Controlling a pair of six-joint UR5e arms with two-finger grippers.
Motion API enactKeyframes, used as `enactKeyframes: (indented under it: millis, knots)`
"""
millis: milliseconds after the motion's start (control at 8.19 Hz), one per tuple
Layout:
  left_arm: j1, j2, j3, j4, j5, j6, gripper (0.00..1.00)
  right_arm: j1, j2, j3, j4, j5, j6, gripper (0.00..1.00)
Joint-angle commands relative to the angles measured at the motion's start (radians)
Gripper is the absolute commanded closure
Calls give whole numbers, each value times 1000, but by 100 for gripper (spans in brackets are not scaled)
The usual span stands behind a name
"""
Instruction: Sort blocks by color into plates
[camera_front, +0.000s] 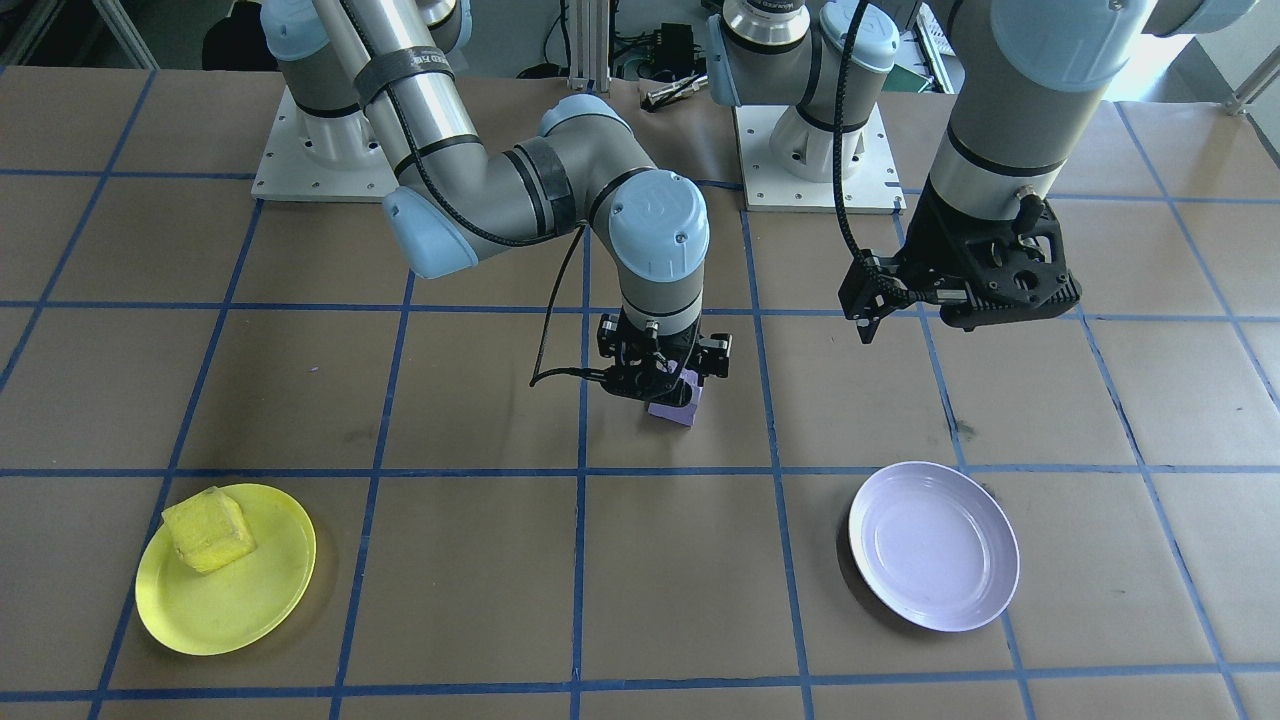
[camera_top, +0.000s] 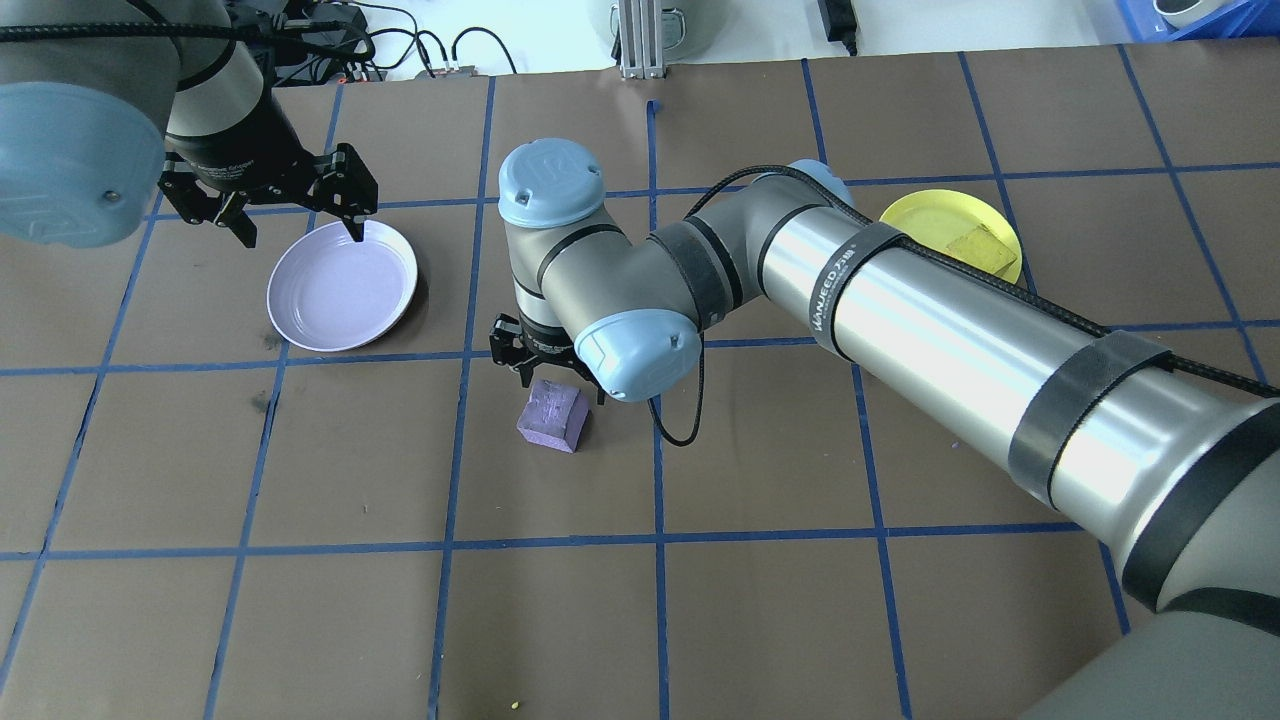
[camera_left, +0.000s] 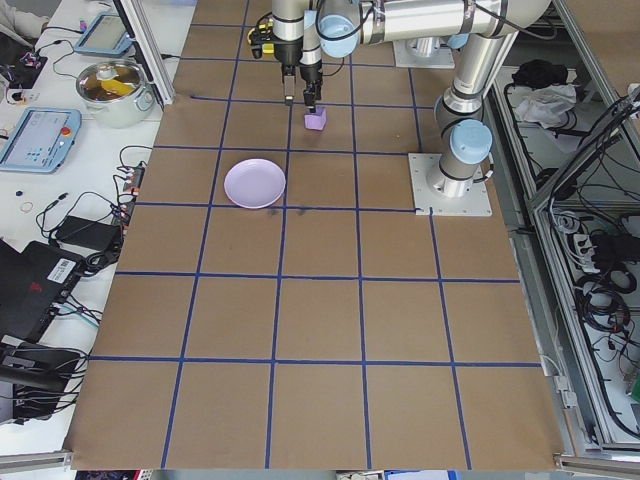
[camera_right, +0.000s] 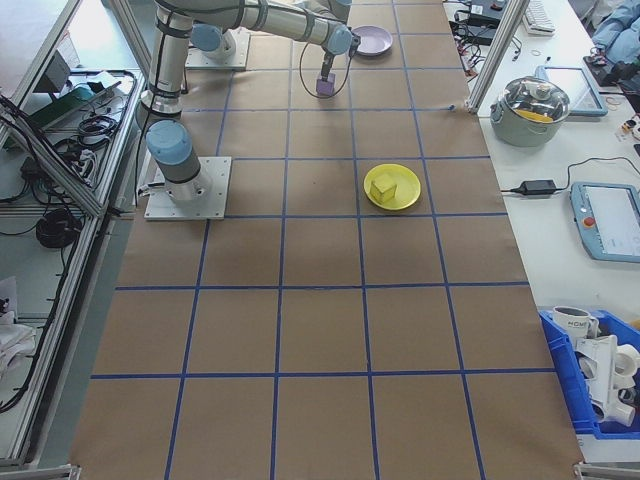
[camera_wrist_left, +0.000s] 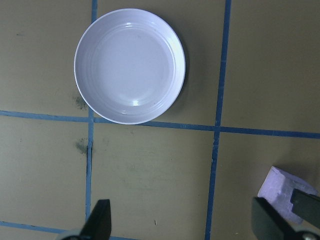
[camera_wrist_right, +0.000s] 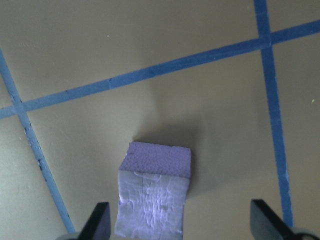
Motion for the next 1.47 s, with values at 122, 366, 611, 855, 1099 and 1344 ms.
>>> enactKeyframes:
  millis: [122,366,611,855,1099,1344]
  knots:
    - [-1,-20,1,8,-6,120,0,-128,-104,-2,117,-15,-140,0]
    - [-51,-74,-6,5,-154,213,0,-263,-225,4,321,-23,-325,0]
    - [-123,-96,-38,5,-197,275,0,-372,-343,23,452,-88,-463,0]
    - [-214,-99,-103,37,-189,286,0,-403,-396,179,505,-141,-533,10]
    - [-229,-111,-147,53,-194,307,0,-415,-474,245,383,-204,-605,1]
    - [-231,-152,-200,62,-188,312,0,-498,-520,276,417,-204,-681,4]
